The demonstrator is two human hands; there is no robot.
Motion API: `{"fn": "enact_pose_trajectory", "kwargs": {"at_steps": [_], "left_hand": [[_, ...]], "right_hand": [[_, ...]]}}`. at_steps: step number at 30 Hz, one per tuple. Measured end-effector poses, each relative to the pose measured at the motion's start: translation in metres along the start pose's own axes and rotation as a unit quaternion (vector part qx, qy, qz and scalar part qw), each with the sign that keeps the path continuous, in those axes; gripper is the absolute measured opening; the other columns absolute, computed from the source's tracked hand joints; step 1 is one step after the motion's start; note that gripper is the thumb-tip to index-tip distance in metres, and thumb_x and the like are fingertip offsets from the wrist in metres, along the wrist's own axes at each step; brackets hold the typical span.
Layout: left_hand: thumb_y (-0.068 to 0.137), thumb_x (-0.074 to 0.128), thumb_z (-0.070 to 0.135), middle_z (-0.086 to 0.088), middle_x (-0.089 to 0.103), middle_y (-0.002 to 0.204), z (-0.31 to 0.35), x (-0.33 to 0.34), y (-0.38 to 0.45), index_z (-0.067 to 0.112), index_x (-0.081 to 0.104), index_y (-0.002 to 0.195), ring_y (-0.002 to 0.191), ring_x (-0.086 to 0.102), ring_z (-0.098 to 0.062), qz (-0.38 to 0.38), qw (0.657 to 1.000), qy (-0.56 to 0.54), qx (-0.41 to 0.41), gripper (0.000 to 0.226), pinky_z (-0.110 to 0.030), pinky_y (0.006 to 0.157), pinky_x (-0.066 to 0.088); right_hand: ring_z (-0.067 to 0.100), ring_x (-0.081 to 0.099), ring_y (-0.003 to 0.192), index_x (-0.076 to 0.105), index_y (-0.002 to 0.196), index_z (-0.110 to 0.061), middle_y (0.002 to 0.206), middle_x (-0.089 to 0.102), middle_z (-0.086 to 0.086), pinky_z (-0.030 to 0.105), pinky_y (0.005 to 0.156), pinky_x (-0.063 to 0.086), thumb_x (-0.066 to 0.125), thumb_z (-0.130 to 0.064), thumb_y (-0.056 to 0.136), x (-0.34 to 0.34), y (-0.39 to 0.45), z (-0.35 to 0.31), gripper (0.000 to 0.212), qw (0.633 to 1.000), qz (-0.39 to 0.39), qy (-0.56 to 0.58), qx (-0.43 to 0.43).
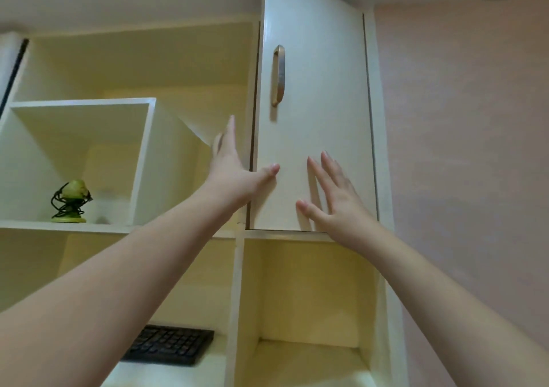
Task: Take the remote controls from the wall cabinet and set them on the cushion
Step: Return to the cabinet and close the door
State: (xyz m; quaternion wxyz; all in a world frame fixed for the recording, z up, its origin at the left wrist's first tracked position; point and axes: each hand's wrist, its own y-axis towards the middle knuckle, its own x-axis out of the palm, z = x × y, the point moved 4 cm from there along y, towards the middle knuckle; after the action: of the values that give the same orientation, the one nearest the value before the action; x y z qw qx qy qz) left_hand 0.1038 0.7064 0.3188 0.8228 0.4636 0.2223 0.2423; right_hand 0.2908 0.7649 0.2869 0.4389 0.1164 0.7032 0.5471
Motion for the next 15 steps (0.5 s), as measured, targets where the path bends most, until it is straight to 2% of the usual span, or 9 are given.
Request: {"fn": "enact_pose_trajectory", "kwargs": {"at_steps": [1, 2, 3, 5, 6, 8, 10, 13, 15], "left_hand": [[0.084, 0.069, 0.041, 0.004, -0.006, 0.163, 0.006, 0.000, -0.003, 0.037, -0.006, 0.152, 0.149, 0.002, -0.020, 0.018, 0.993, 0.104, 0.057, 0.101, -0.045, 0.120, 0.012], [0.089, 0.060, 0.043, 0.003, -0.015, 0.162, 0.013, 0.003, -0.006, 0.033, -0.010, 0.152, 0.149, -0.009, -0.019, 0.034, 0.967, 0.221, 0.122, 0.095, -0.044, 0.121, 0.002], [0.095, 0.048, 0.042, 0.002, -0.021, 0.160, 0.019, 0.009, -0.009, 0.029, -0.013, 0.152, 0.147, -0.018, -0.018, 0.047, 0.926, 0.324, 0.188, 0.084, -0.041, 0.120, -0.006], [0.103, 0.020, 0.036, -0.001, -0.023, 0.160, 0.020, 0.021, -0.016, 0.020, -0.013, 0.152, 0.145, -0.025, -0.017, 0.046, 0.849, 0.448, 0.275, 0.062, -0.039, 0.117, -0.017], [0.102, 0.009, 0.034, -0.002, -0.020, 0.160, 0.017, 0.025, -0.018, 0.016, -0.012, 0.152, 0.145, -0.024, -0.016, 0.043, 0.827, 0.478, 0.295, 0.058, -0.038, 0.116, -0.019], [0.098, -0.001, 0.037, -0.003, -0.013, 0.162, 0.009, 0.026, -0.019, 0.013, -0.009, 0.153, 0.147, -0.018, -0.014, 0.049, 0.806, 0.501, 0.312, 0.061, -0.036, 0.115, -0.019], [0.097, 0.000, 0.042, -0.005, -0.012, 0.161, 0.007, 0.026, -0.017, 0.010, -0.010, 0.152, 0.147, -0.017, -0.014, 0.049, 0.790, 0.520, 0.321, 0.065, -0.036, 0.117, -0.017], [0.097, 0.005, 0.047, -0.006, -0.014, 0.161, 0.005, 0.028, -0.014, 0.009, -0.011, 0.152, 0.147, -0.016, -0.015, 0.036, 0.786, 0.527, 0.322, 0.068, -0.036, 0.118, -0.015], [0.097, 0.006, 0.048, -0.006, -0.008, 0.162, -0.002, 0.028, -0.010, 0.010, -0.006, 0.153, 0.148, -0.010, -0.015, 0.043, 0.789, 0.518, 0.327, 0.068, -0.036, 0.118, -0.014]], "right_hand": [[0.005, -0.013, 0.145, -0.003, 0.148, -0.044, 0.158, -0.016, -0.017, 0.035, 0.117, 0.000, 0.044, -0.058, 0.091, 0.000, 0.001, 0.000, 0.076, 1.000, 0.008, -0.019, 0.004], [0.006, -0.011, 0.146, -0.003, 0.148, -0.044, 0.158, -0.015, -0.017, 0.037, 0.117, -0.001, 0.043, -0.060, 0.090, 0.000, 0.001, 0.000, 0.076, 0.999, 0.017, -0.032, 0.007], [0.006, -0.010, 0.146, -0.003, 0.148, -0.044, 0.159, -0.013, -0.017, 0.038, 0.117, -0.001, 0.042, -0.061, 0.089, 0.000, 0.001, 0.001, 0.076, 0.999, 0.025, -0.038, 0.009], [0.006, -0.008, 0.146, -0.001, 0.149, -0.044, 0.159, -0.010, -0.016, 0.039, 0.117, 0.000, 0.039, -0.068, 0.083, -0.002, 0.000, 0.004, 0.080, 0.999, 0.036, -0.032, 0.017], [0.006, -0.008, 0.146, 0.000, 0.149, -0.043, 0.159, -0.009, -0.016, 0.039, 0.118, 0.001, 0.037, -0.073, 0.078, -0.003, 0.000, 0.006, 0.085, 0.999, 0.039, -0.025, 0.024], [0.006, -0.007, 0.146, 0.002, 0.150, -0.041, 0.160, -0.007, -0.016, 0.039, 0.120, 0.005, 0.033, -0.079, 0.070, -0.004, 0.001, 0.010, 0.094, 0.998, 0.043, -0.017, 0.030], [0.006, -0.008, 0.146, 0.001, 0.151, -0.040, 0.160, -0.008, -0.015, 0.039, 0.120, 0.005, 0.033, -0.079, 0.069, -0.002, 0.002, 0.012, 0.096, 0.999, 0.043, -0.017, 0.028], [0.006, -0.009, 0.146, 0.000, 0.150, -0.040, 0.159, -0.010, -0.016, 0.040, 0.119, 0.005, 0.032, -0.079, 0.071, 0.000, 0.003, 0.012, 0.094, 0.998, 0.042, -0.024, 0.028], [0.007, -0.009, 0.146, -0.001, 0.150, -0.040, 0.159, -0.010, -0.016, 0.038, 0.118, 0.005, 0.033, -0.078, 0.074, 0.003, 0.004, 0.011, 0.092, 0.997, 0.045, -0.049, 0.032]]}}
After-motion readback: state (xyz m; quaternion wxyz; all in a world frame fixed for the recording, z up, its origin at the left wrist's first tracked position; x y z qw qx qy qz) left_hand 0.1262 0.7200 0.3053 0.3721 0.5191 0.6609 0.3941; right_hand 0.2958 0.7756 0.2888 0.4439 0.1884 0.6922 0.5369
